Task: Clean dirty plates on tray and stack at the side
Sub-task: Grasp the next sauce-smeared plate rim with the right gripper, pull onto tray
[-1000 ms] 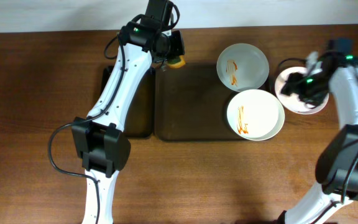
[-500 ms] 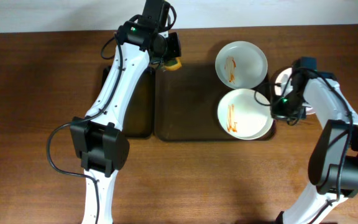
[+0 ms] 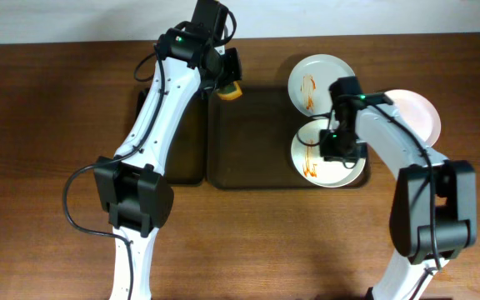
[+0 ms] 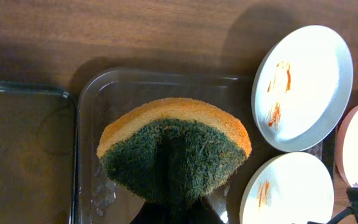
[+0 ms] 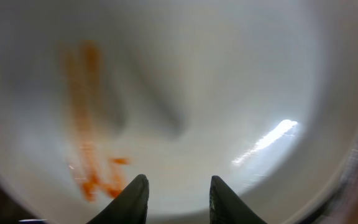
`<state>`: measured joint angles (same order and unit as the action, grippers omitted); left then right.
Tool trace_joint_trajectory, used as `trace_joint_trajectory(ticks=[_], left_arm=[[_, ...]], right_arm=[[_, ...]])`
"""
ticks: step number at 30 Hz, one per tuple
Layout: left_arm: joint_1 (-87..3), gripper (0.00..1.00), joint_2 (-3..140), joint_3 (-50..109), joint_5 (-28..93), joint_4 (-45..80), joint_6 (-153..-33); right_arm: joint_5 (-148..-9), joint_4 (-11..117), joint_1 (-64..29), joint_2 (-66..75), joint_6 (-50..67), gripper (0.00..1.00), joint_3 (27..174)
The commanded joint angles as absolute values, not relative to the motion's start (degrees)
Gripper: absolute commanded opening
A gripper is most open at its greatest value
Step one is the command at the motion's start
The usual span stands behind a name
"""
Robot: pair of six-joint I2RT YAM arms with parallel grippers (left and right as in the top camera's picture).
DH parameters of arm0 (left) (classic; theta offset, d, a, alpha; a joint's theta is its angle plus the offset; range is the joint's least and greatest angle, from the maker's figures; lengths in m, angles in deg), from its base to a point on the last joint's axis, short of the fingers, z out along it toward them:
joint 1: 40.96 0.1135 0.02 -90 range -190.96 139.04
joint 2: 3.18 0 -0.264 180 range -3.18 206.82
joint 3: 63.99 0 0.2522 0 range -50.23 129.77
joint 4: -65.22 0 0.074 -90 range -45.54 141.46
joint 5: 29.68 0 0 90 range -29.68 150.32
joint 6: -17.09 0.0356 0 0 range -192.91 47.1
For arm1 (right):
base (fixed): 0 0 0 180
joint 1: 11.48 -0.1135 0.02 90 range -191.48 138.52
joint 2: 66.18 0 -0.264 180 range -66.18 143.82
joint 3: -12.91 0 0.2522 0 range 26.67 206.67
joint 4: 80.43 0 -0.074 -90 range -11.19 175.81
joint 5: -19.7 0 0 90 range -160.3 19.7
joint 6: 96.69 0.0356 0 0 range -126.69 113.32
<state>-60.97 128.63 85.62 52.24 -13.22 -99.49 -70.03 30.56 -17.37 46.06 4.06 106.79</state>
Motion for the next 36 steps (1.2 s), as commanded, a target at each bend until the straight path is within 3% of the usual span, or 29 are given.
trace_joint_trajectory(ticks=[1, 18, 20, 22, 30, 36], left_arm=[[-60.78, 0.00, 128.52, 85.67, 52.66, -10.69, -100.48], [-61.04, 0.00, 130.01, 85.67, 52.68, -9.22, -100.46], [-61.04, 0.00, 130.01, 85.67, 52.68, -9.22, -100.43], [-61.04, 0.00, 130.01, 85.67, 52.68, -9.25, -100.43], [-61.04, 0.00, 130.01, 85.67, 52.68, -11.52, -100.41], [-61.04, 0.00, 130.01, 85.67, 52.66, -12.02, -100.43]], right_arm=[[-66.16, 30.19, -11.80, 45.17, 2.09, 0.33, 106.37], [-67.07, 34.41, -8.87, 48.31, -0.47, 0.33, 101.74], [-69.78, 34.65, -8.89, 48.31, -0.47, 0.23, 101.45], [-75.16, 34.69, -9.46, 48.31, -0.25, 0.06, 101.58], [-72.91, 31.61, -22.90, 48.29, 11.38, 0.04, 107.44], [-78.29, 34.74, -25.09, 48.64, 21.17, 0.04, 108.97]])
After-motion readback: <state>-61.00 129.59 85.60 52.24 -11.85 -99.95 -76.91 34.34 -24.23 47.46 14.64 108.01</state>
